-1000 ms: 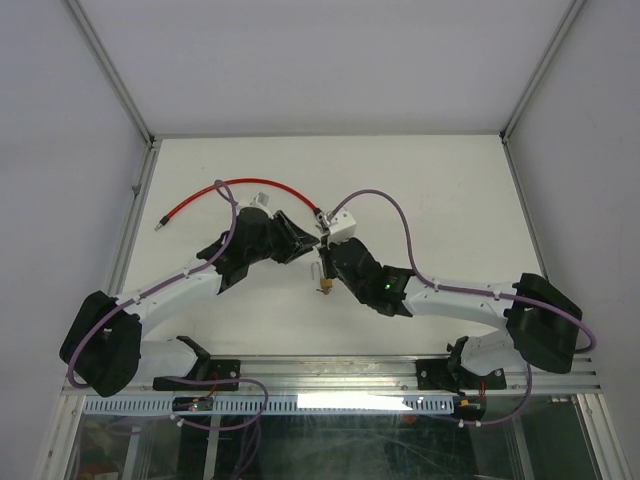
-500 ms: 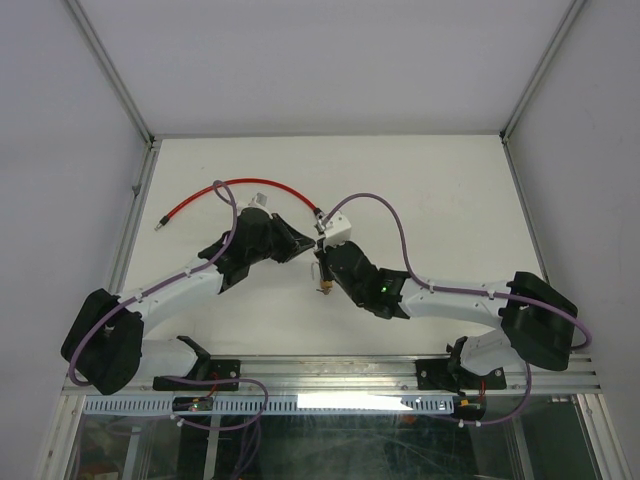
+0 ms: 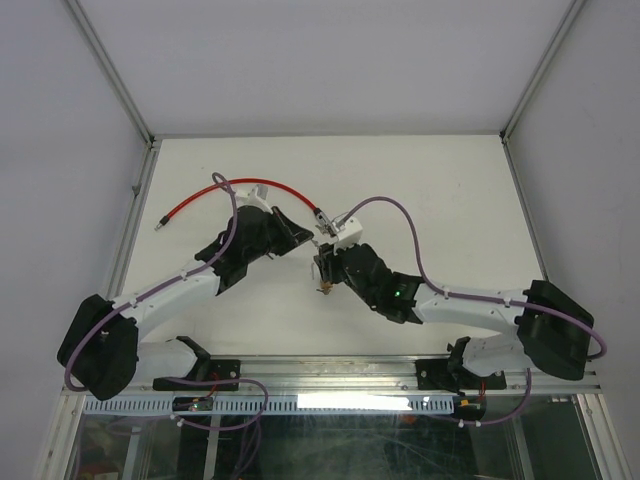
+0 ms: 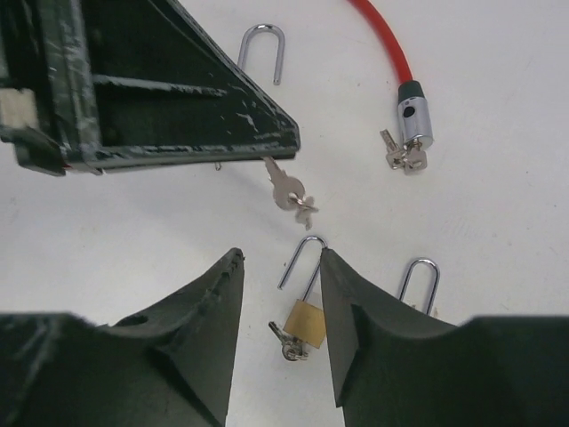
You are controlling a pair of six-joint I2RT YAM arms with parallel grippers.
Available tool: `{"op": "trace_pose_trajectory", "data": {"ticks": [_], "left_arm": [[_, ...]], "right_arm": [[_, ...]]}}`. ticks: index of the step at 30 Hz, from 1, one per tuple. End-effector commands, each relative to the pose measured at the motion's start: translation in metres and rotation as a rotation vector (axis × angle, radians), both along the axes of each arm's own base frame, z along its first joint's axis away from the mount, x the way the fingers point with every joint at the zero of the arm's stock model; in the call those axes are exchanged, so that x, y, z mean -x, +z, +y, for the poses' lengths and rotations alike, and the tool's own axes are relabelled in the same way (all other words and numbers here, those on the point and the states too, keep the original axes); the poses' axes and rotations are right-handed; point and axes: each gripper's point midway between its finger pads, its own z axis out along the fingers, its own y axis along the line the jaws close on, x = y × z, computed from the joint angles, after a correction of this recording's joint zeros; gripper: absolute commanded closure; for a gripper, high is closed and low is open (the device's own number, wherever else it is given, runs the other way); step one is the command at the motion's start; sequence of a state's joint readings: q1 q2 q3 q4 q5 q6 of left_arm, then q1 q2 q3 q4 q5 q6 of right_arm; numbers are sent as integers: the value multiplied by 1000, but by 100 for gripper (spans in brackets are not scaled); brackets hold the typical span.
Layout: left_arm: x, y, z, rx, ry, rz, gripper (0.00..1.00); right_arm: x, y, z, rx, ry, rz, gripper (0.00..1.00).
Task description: Unlock with the key
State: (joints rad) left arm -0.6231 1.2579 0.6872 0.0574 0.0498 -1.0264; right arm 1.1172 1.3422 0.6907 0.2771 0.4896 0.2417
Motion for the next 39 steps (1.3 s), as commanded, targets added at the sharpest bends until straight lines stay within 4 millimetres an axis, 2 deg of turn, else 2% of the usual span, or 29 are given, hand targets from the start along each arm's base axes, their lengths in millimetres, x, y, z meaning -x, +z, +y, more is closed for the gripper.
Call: {"op": "trace_pose_trajectory", "data": {"ticks": [1,6,10,16,19,28,39], "left_arm": [[-8,65,-3,-12,-71,-356,100],[0,94,-5,-81,-183,-566,100],[16,115,-13,-88,-304,-703,100],[44,135,-28,-44,-491,-822,100],[52,140,-33,-16,-545,-840,100],[65,160,-33,50,-568,-875,100],[73,167,-35,98,-598,-889,100]], "right_arm": [[2,48,1,-208,80,-20,54],[7,66,-18,-350,194,28,41],[11,90,-31,-452,309,21,33],[24,127,-33,-596,509,2,32],[29,133,-28,-626,581,6,34],[36,130,-23,-642,655,41,48],[35,130,-20,-662,668,51,59]]}}
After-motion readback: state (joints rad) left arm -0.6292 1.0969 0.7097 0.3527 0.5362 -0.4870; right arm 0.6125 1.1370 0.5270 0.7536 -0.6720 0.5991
